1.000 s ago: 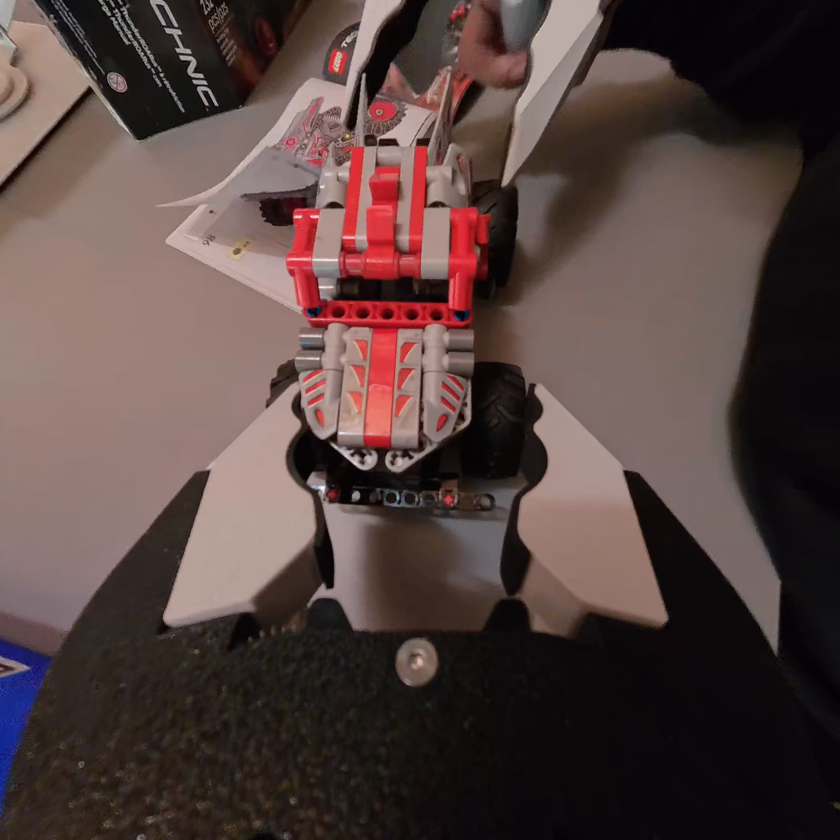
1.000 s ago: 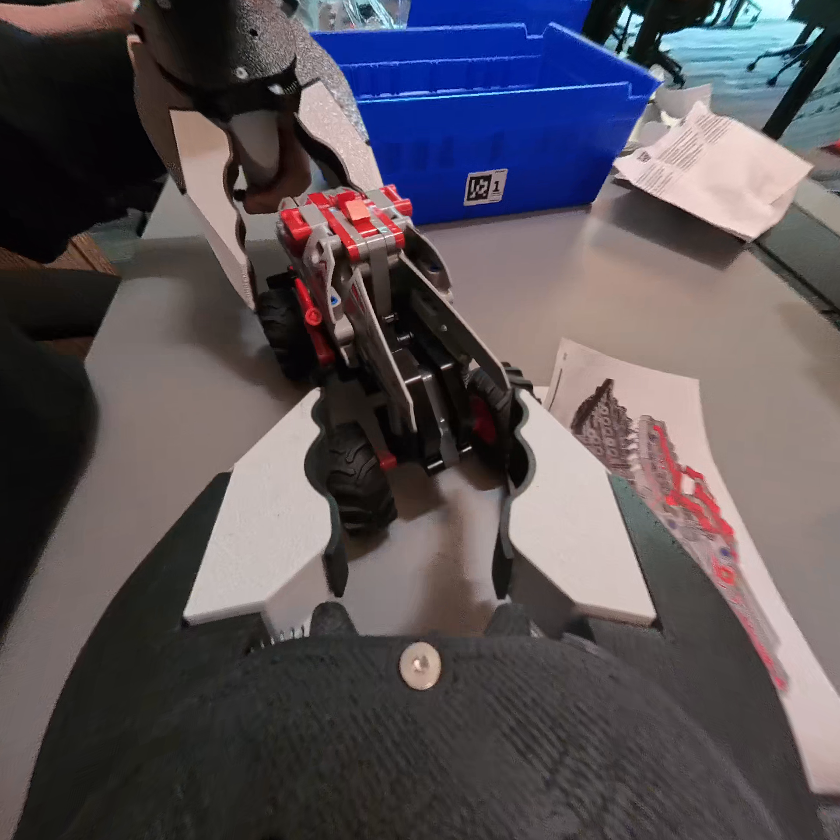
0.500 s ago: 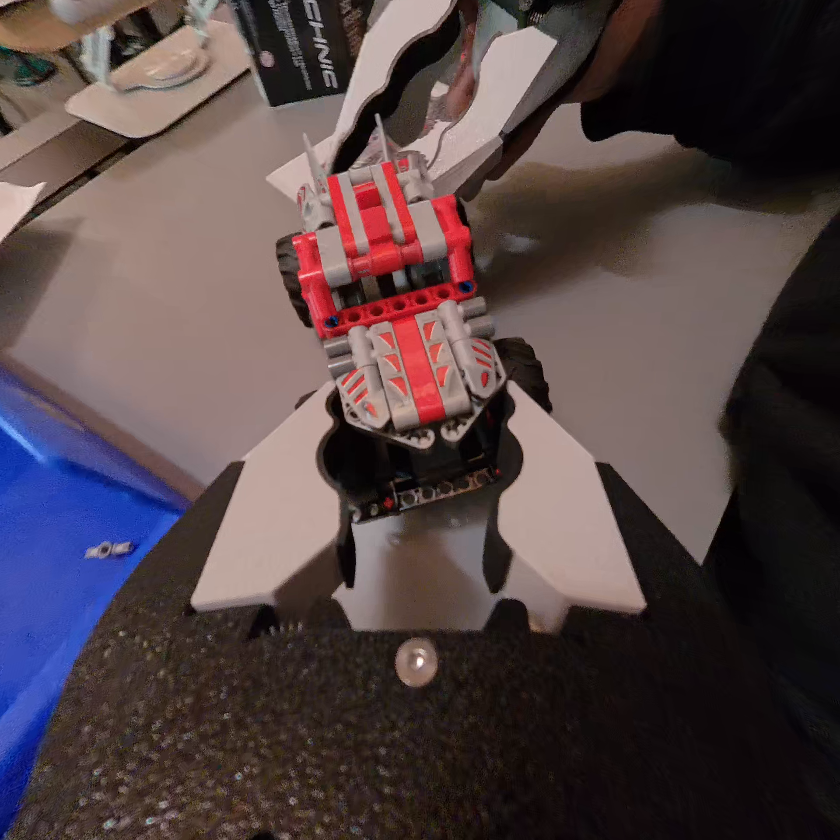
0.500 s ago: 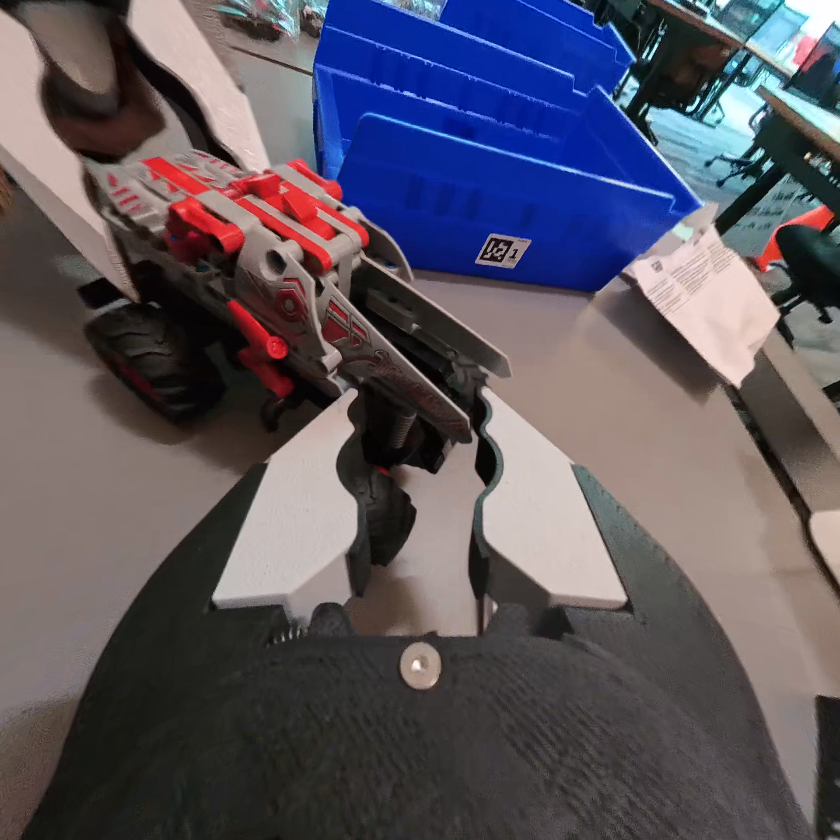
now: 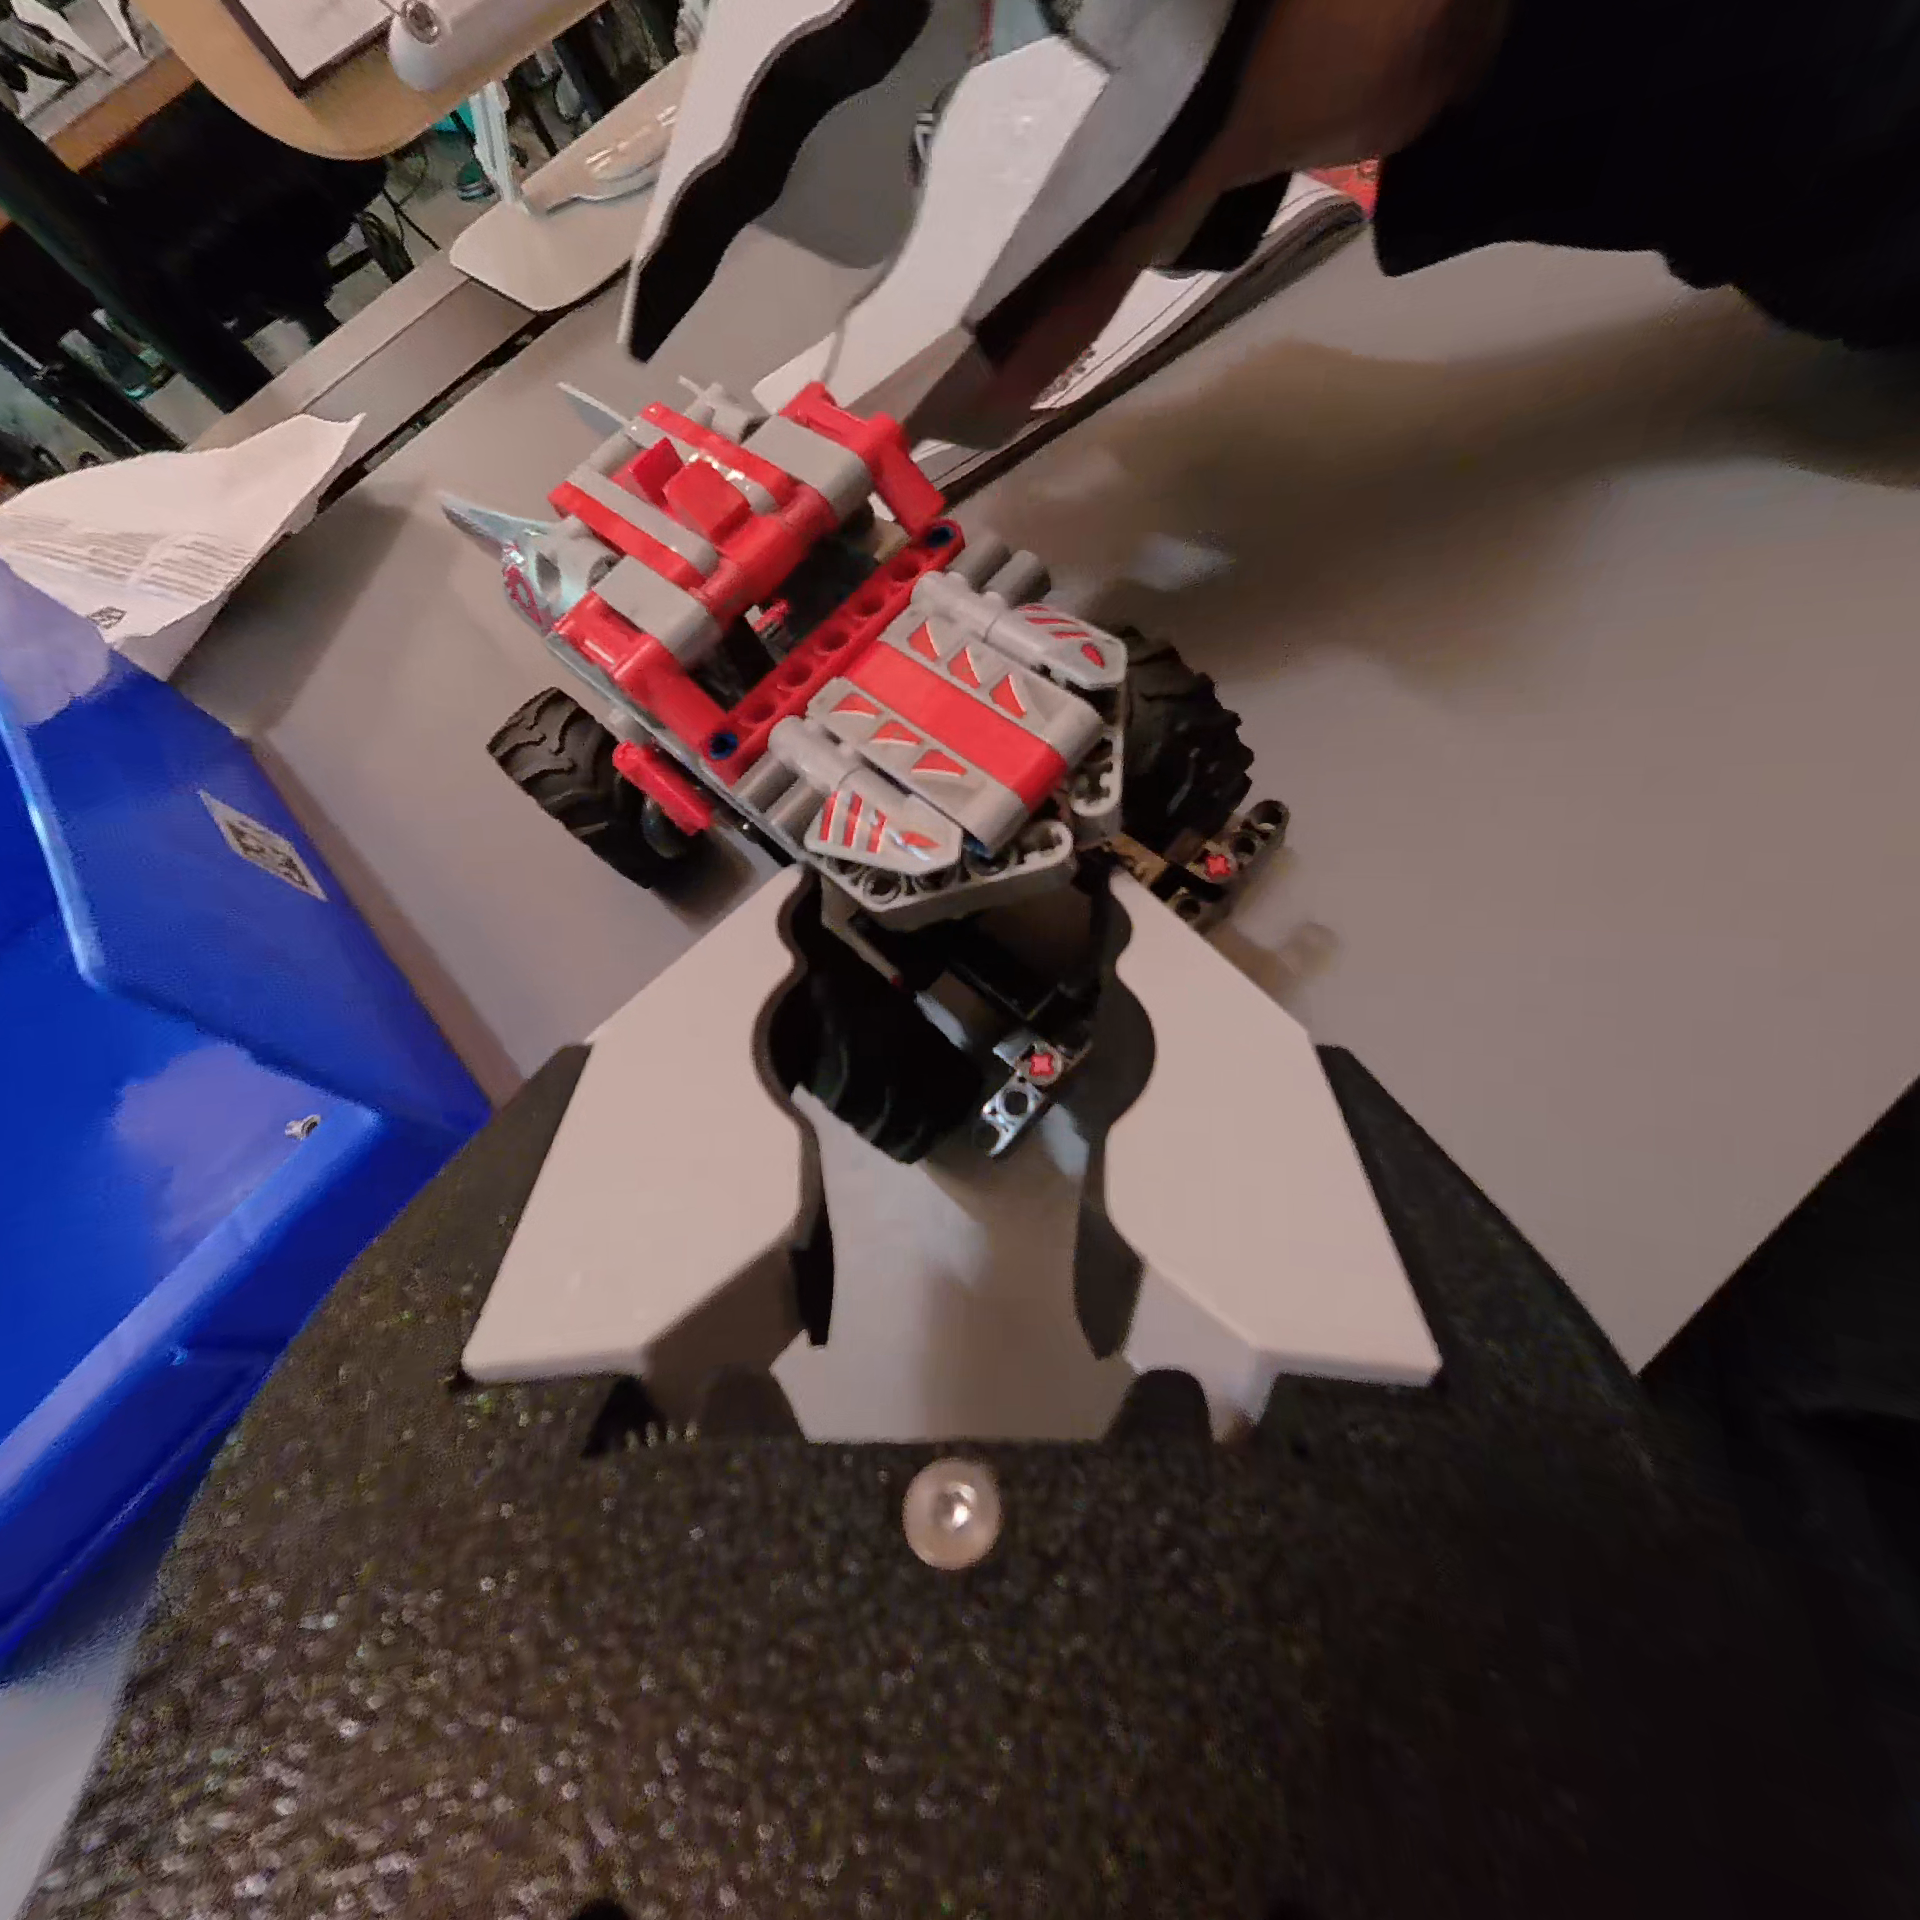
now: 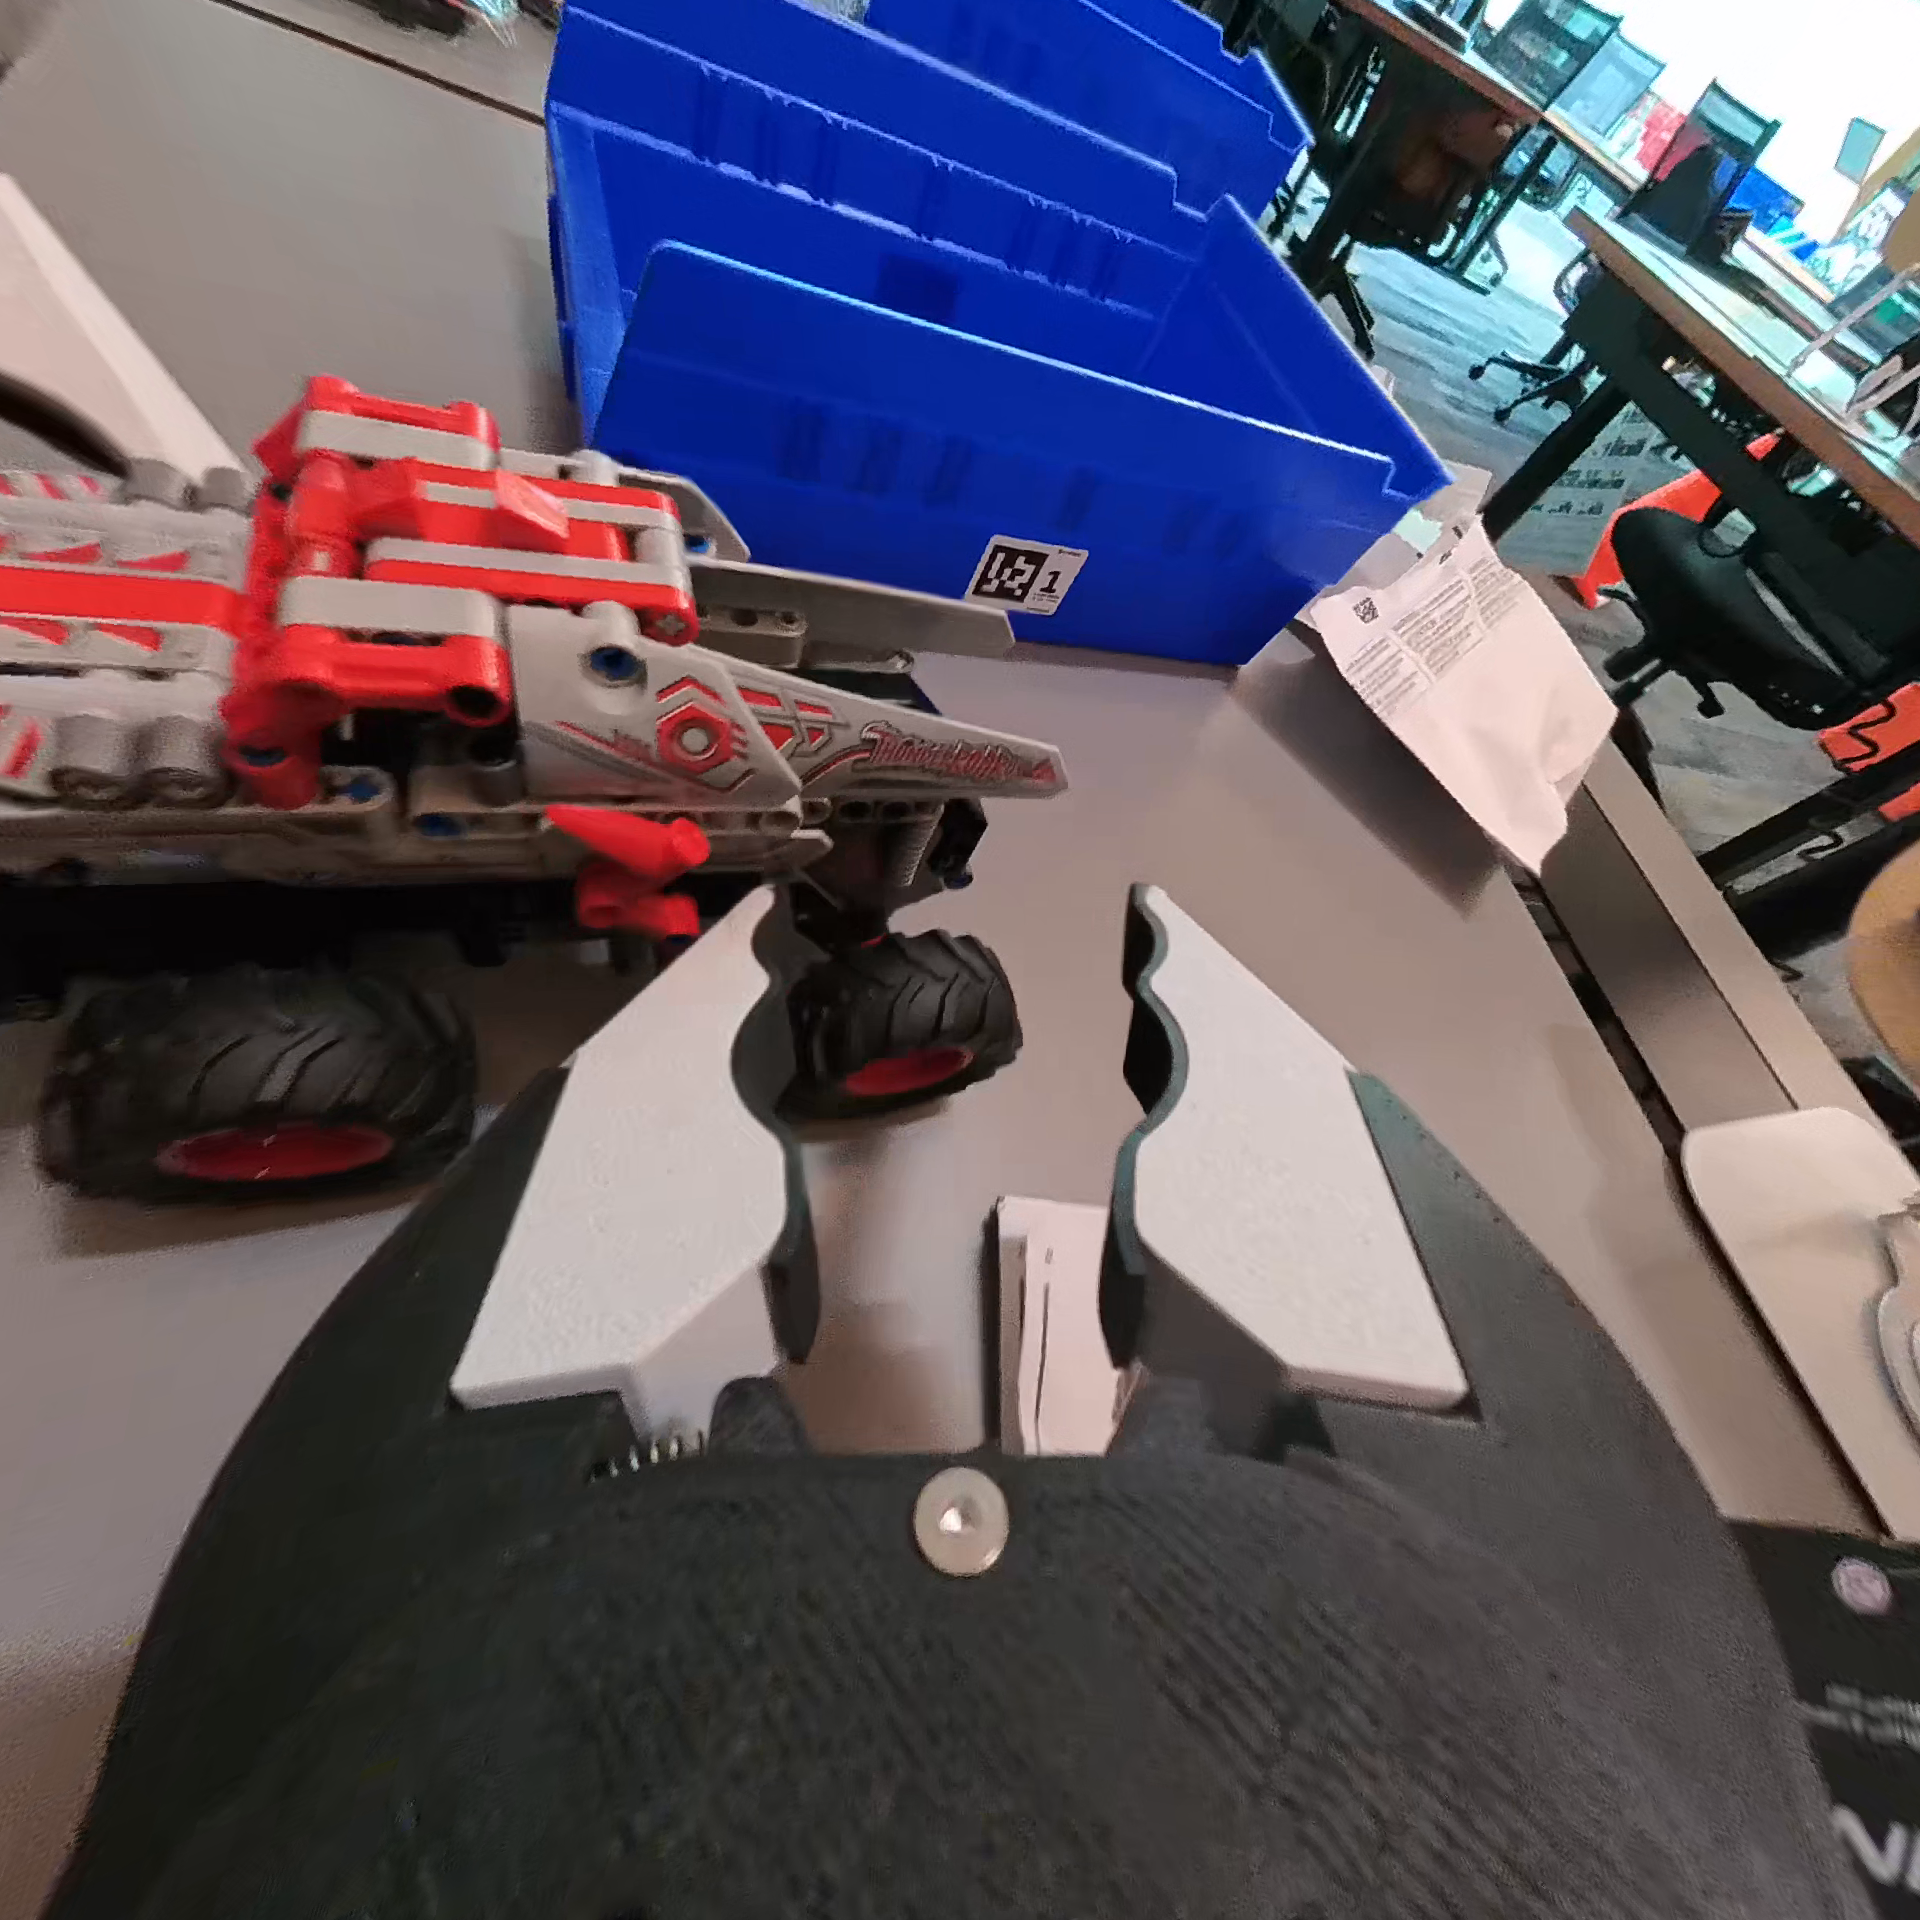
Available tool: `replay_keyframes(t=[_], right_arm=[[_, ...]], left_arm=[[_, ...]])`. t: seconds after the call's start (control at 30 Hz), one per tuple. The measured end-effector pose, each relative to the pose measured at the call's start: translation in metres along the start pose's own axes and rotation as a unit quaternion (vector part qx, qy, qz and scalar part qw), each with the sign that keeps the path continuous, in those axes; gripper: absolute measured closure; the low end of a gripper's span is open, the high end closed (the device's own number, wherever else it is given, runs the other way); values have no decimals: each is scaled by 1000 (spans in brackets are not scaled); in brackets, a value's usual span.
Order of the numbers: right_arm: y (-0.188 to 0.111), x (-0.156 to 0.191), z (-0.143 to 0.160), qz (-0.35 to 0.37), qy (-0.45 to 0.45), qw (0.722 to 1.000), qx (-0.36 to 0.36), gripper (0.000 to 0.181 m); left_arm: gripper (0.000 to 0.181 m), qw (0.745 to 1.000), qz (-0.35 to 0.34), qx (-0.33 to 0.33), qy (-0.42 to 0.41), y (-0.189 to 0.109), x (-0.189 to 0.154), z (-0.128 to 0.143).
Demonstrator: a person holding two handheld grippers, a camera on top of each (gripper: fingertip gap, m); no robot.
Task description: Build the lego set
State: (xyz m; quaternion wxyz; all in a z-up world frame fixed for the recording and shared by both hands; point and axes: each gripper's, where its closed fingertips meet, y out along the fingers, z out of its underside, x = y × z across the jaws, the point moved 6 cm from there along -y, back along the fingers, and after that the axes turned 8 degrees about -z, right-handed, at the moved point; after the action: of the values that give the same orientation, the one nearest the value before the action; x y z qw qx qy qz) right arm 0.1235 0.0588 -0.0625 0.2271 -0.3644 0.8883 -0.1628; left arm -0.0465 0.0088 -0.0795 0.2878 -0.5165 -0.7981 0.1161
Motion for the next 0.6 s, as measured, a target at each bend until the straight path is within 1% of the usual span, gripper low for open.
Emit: replay_keyframes(t=[0.1,0.2,0.27,0.37,0.4,0.47,0.5,0.6], right_arm=[[-27,2,4,22,16,1000,0,112],[-68,-5,17,90,48,995,15,103],[-101,-9,26,147,82,985,34,95],[-154,-9,38,244,116,961,56,90],[-172,-7,42,278,127,950,69,88],[-203,-1,49,333,142,928,92,83],[-217,4,51,356,150,917,101,84],[-254,21,50,422,171,885,101,81]], left_arm=[[125,1000,-25,-9,-7,-13,5,-6],[115,997,-58,-17,-41,-32,18,-14],[100,994,-84,-22,-69,-44,30,-21],[80,988,-114,-52,-88,-59,46,-40],[76,986,-123,-64,-89,-62,51,-47],[65,983,-137,-79,-92,-64,57,-60],[59,981,-146,-84,-97,-64,61,-66],[54,971,-163,-127,-125,-64,65,-87]])
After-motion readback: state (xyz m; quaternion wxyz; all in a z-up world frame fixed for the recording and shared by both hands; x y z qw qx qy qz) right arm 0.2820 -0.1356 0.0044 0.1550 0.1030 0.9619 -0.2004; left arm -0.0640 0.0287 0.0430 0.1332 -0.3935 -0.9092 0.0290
